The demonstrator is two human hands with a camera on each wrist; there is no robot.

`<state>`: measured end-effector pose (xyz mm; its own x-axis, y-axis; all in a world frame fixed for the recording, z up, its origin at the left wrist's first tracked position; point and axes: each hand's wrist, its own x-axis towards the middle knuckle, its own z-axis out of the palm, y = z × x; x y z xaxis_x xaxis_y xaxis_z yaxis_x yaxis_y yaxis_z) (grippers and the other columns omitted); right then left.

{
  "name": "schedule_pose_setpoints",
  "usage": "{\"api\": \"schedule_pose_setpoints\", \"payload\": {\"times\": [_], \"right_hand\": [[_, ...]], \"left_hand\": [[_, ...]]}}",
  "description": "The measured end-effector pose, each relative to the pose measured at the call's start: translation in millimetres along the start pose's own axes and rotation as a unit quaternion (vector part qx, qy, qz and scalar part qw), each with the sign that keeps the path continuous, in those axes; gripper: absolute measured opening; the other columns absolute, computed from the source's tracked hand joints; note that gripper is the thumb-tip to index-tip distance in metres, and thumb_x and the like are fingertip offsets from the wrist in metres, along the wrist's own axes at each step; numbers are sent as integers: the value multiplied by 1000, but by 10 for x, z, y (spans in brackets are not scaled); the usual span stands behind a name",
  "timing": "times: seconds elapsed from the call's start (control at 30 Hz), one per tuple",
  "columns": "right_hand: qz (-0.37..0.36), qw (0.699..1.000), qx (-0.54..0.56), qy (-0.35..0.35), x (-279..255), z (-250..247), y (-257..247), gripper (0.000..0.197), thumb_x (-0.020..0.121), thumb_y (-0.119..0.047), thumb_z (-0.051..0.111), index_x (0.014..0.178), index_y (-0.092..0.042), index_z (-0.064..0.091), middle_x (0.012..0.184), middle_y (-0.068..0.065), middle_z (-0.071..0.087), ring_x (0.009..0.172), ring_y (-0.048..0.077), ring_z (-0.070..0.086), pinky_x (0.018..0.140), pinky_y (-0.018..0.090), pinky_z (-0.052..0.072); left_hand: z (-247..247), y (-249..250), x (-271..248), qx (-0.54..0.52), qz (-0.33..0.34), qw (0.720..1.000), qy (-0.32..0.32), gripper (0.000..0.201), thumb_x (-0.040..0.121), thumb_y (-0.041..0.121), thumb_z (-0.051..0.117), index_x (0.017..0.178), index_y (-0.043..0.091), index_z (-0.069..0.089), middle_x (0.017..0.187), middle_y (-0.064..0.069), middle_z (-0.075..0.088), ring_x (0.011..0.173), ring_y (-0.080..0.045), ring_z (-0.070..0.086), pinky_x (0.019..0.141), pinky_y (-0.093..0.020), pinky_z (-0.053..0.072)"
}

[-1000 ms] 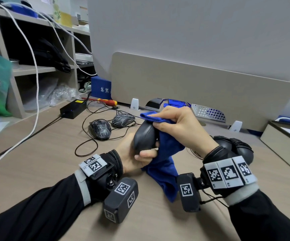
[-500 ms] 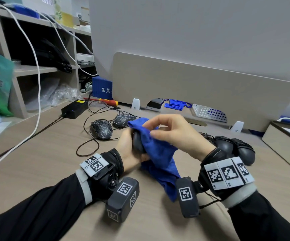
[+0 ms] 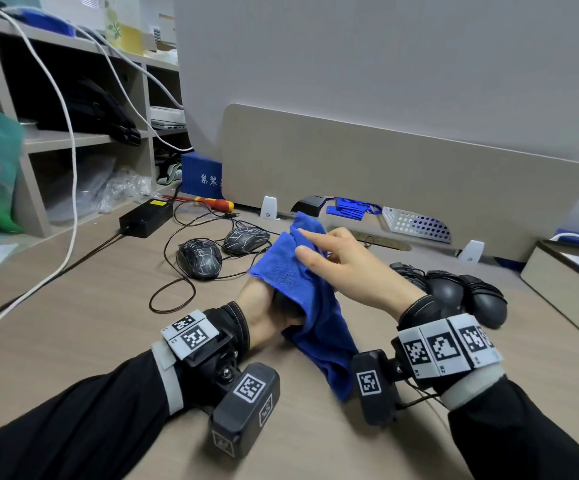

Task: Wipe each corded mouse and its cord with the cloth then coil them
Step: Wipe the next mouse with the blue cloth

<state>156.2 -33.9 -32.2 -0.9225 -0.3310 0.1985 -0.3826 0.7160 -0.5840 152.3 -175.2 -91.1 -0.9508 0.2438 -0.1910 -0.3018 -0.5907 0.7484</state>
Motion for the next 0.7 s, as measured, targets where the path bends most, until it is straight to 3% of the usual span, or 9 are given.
{"api": "schedule_pose_setpoints", "payload": {"times": [0.07,0.17,0.23,0.3,0.33,0.37,0.43,0.57,0.7], "right_hand": [[-2,1000,16,-24,-16,-2,-23,29,96,-51,54,124,-57,51,104,-10,40,95,-5,44,90,22,38],[9,999,8,-43,-19,-7,0,55,88,-58,62,138,-58,40,107,-15,37,97,-10,43,97,24,37],[8,998,-10,-58,-14,1,28,74,81,-59,70,145,-54,34,114,-13,36,101,-9,43,95,23,36],[-4,998,-13,-62,-7,18,37,78,77,-56,76,145,-52,37,113,-13,34,101,-10,42,89,17,34],[-13,999,-8,-49,-1,25,41,72,77,-54,77,141,-50,43,109,-13,35,98,-11,43,84,13,34],[-23,999,5,-26,11,35,50,59,80,-51,75,134,-48,51,105,-13,38,94,-12,44,79,9,34],[-55,996,48,61,34,50,35,17,92,-38,66,110,-38,65,92,-16,49,83,-13,49,71,5,35],[-57,986,58,148,103,35,142,28,102,-22,55,75,-30,58,58,-25,52,60,-3,46,63,22,33],[-16,999,42,25,82,19,122,11,99,-45,53,99,-47,63,88,-24,59,83,-10,54,75,17,40]], "left_hand": [[-18,-29,36,34,6,999,-20,17,93,26,52,93,13,64,76,-3,74,64,-15,70,78,-31,46],[-25,6,19,24,-3,999,-24,25,96,34,49,99,18,67,89,-2,76,81,-18,68,90,-35,43],[-69,15,51,7,-52,997,-60,18,85,41,53,98,31,61,89,33,69,93,13,60,105,-16,33],[-50,0,39,69,-58,995,-48,23,75,40,50,96,45,44,83,53,53,90,40,37,96,5,16],[-51,14,54,30,-101,992,-69,22,79,40,49,100,41,51,92,42,59,93,34,43,100,-2,25],[-42,21,69,30,-55,993,-95,26,87,40,48,108,31,60,99,23,68,95,17,57,97,-16,41],[8,8,73,44,-41,996,-70,35,96,48,44,111,23,65,93,-2,72,81,-15,69,65,-26,54],[103,-3,8,56,-67,993,-78,49,94,67,42,101,23,61,66,-3,61,45,-18,56,38,-16,40],[74,30,-4,62,-38,996,-48,45,96,61,43,93,24,67,72,0,66,55,-16,60,52,-20,40]]}}
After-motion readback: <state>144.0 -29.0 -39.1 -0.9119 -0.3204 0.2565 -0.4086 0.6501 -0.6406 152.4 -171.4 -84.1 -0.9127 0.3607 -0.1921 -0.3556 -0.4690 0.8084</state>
